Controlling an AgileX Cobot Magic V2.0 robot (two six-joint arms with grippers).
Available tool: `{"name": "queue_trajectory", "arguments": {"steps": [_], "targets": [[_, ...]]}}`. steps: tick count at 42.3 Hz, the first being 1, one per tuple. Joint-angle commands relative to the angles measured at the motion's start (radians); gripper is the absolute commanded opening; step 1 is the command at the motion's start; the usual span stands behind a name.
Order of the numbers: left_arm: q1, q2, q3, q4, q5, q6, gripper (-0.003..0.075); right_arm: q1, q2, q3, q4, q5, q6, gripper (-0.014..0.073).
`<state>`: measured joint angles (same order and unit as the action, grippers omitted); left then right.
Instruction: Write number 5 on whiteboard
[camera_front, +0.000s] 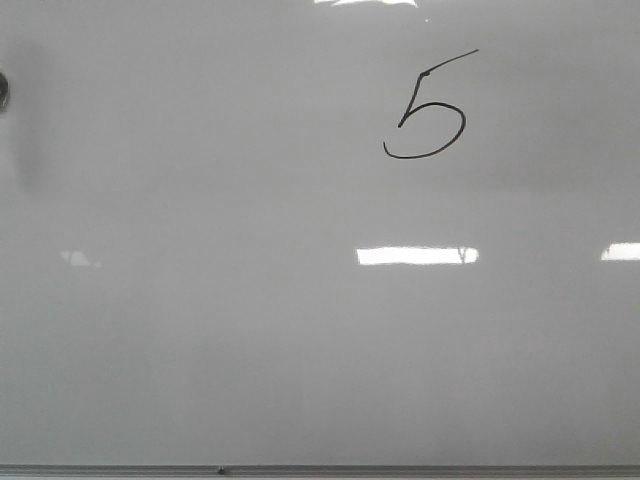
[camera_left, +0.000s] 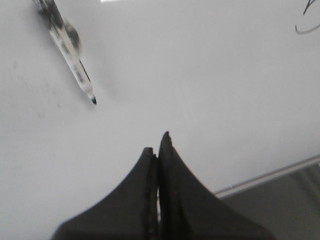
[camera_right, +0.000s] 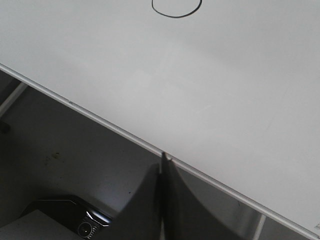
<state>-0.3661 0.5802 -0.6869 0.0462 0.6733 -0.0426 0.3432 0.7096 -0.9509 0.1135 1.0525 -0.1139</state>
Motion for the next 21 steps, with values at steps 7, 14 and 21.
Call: {"name": "queue_trajectory", "arguments": {"steps": [7, 14, 21], "targets": [[0.252, -0.241, 0.274, -0.146, -0.365, 0.197, -0.0020, -0.007, -0.004, -0.029, -0.001, -0.053, 0.000, -0.0052], [0.353, -0.394, 0.426, -0.146, -0.447, 0.197, -0.0020, -0.007, -0.004, -0.029, -0.001, -0.053, 0.000, -0.0052], [0.370, -0.492, 0.524, -0.142, -0.501, 0.197, -0.0020, -0.007, -0.004, -0.029, -0.001, -0.053, 0.000, -0.0052]]}}
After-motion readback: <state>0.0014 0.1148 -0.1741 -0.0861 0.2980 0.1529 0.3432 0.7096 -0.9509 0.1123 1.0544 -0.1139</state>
